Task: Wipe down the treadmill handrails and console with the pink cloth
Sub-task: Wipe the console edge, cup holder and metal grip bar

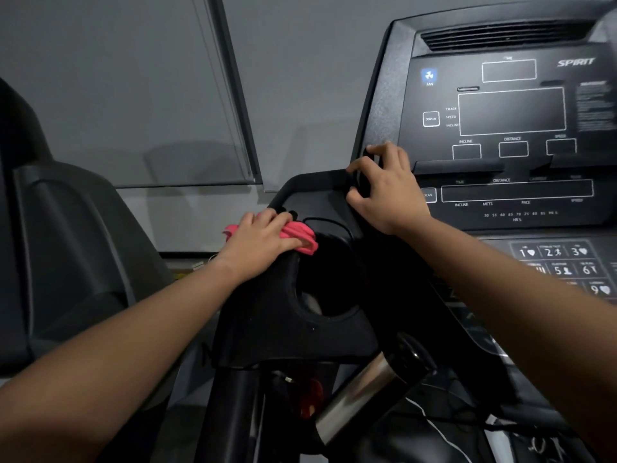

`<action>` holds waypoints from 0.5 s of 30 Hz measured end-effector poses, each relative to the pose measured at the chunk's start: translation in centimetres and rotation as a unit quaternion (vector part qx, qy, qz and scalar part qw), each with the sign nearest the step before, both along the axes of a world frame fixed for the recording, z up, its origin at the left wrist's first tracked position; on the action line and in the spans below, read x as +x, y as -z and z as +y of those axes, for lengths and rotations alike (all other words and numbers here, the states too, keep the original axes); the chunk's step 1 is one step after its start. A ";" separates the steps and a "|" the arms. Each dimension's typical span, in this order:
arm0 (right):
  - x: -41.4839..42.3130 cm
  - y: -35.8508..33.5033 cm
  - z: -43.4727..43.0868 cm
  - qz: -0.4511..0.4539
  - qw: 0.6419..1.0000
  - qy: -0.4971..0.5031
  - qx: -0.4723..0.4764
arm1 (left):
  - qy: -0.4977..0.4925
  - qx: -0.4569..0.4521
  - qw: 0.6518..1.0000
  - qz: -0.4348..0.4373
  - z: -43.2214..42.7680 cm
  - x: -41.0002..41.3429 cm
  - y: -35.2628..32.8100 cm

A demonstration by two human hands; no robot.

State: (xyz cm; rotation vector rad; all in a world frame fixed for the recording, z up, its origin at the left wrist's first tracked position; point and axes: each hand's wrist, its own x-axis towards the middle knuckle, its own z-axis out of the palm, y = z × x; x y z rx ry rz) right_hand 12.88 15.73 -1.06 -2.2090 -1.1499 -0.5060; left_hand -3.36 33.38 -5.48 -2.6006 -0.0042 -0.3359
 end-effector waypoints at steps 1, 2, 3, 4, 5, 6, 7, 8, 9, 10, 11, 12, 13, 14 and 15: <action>0.0 0.0 0.0 -0.001 1.000 0.000 0.001 | -0.005 0.010 1.000 0.005 0.0 0.3 -0.2; 0.0 0.0 0.0 -0.001 1.000 -0.001 0.002 | -0.005 0.014 1.000 0.001 0.1 0.5 -0.1; 0.1 -0.1 0.0 0.000 1.000 -0.001 0.002 | -0.004 0.013 1.000 -0.005 0.2 0.6 0.2; 0.1 -0.1 0.0 0.001 1.000 -0.002 0.001 | -0.003 0.009 1.000 -0.012 0.2 0.5 0.5; 0.2 -0.1 0.0 0.002 1.000 -0.003 0.001 | -0.006 0.002 1.000 -0.017 0.1 0.5 0.8; 0.2 -0.1 0.0 0.003 1.000 -0.003 0.001 | -0.012 -0.004 1.000 -0.022 -0.1 0.5 1.0; 0.2 -0.1 0.0 0.002 1.000 -0.004 0.004 | -0.021 -0.007 0.999 -0.027 -0.3 0.4 1.0; 0.2 -0.1 0.0 0.001 1.000 -0.005 0.006 | -0.029 -0.010 0.999 -0.031 -0.4 0.4 1.1; 0.2 -0.1 0.0 0.000 1.000 -0.005 0.008 | -0.036 -0.014 0.999 -0.032 -0.5 0.4 1.1; 0.2 0.0 0.0 0.001 1.000 -0.004 0.006 | -0.037 -0.017 0.999 -0.034 -0.5 0.4 1.3; 0.2 0.0 0.0 0.000 1.000 -0.004 0.006 | -0.036 -0.018 0.999 -0.036 -0.4 0.3 1.4; 0.1 0.0 0.0 0.001 1.000 -0.003 0.006 | -0.037 -0.020 0.998 -0.040 -0.3 0.3 1.4; 0.1 0.1 0.0 0.002 1.000 -0.004 0.006 | -0.047 -0.026 0.997 -0.050 -0.1 0.4 1.4; 0.1 0.1 0.0 0.005 1.000 -0.004 0.005 | -0.062 -0.040 0.995 -0.068 0.1 0.6 1.1; 0.1 0.1 0.0 0.006 1.000 -0.004 0.004 | -0.077 -0.058 0.992 -0.084 0.4 0.9 0.7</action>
